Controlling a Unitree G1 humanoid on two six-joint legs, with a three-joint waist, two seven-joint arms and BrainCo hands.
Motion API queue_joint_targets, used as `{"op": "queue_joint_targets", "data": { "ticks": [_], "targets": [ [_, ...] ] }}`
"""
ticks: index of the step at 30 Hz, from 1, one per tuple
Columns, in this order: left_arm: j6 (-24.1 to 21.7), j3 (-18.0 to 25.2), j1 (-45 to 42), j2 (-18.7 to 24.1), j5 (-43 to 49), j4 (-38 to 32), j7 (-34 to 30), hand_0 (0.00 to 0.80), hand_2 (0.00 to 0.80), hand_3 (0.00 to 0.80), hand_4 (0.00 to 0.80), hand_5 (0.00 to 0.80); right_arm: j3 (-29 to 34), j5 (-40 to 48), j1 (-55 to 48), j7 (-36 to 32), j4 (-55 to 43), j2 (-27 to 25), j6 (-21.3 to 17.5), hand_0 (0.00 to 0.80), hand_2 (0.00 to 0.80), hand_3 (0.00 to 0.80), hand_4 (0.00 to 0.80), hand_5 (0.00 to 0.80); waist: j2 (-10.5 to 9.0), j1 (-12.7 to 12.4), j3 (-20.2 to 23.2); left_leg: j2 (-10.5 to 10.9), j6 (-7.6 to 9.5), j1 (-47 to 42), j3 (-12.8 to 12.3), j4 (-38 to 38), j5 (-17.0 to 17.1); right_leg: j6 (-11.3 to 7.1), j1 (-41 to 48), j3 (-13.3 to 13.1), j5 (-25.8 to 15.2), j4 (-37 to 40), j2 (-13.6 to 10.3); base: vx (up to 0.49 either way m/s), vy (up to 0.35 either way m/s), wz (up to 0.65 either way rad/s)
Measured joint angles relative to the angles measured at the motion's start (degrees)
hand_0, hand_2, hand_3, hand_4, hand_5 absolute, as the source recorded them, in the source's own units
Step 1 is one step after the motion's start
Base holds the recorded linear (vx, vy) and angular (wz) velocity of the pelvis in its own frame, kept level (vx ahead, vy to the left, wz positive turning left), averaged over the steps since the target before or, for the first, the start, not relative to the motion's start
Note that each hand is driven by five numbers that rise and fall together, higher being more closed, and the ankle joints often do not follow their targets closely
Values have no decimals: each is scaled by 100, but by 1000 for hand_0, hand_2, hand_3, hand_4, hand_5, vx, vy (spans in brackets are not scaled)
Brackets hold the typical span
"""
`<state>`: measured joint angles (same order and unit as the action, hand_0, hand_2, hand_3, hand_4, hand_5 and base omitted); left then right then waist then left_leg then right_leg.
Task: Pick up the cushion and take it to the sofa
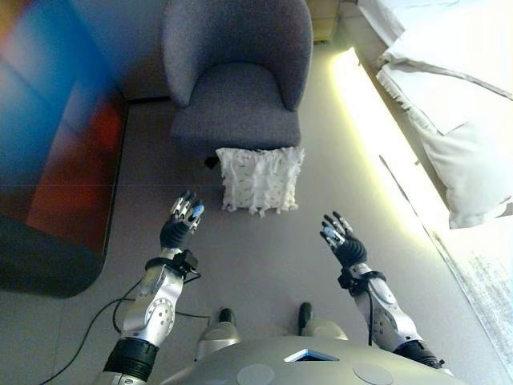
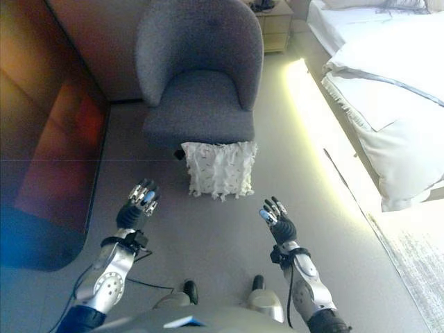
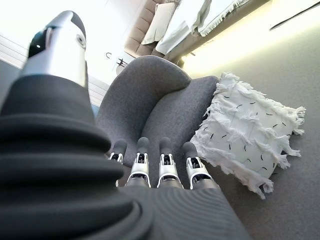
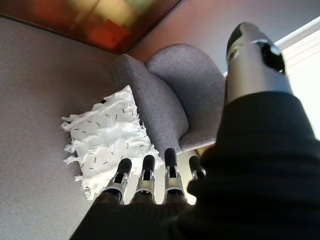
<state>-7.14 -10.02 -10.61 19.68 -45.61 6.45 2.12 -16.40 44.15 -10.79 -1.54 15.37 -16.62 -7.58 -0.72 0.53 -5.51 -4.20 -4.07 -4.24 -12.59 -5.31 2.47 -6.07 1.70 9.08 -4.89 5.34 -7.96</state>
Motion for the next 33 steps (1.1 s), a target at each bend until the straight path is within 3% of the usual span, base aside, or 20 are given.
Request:
{"op": "queue_joint_targets", "data": {
  "ticks": [27,33],
  "targets": [
    [-105,1,-121,3,214,-2,-4,0,0,0,0,0,-7,-3,-72,69,0,-3,8,0,0,0,0,0,-65,-9,62,32,-21,-33,-14,23,18,32,11,-10,-36,-24,12,19,17,0],
    [-99,56,-390,11,214,-1,-67,0,0,0,0,0,0,-25,-128,51,-13,-2,92,0,0,0,0,0,-64,-25,61,32,4,-118,-151,23,-32,22,36,-35,-27,-37,-16,101,131,-8]
  ]
}}
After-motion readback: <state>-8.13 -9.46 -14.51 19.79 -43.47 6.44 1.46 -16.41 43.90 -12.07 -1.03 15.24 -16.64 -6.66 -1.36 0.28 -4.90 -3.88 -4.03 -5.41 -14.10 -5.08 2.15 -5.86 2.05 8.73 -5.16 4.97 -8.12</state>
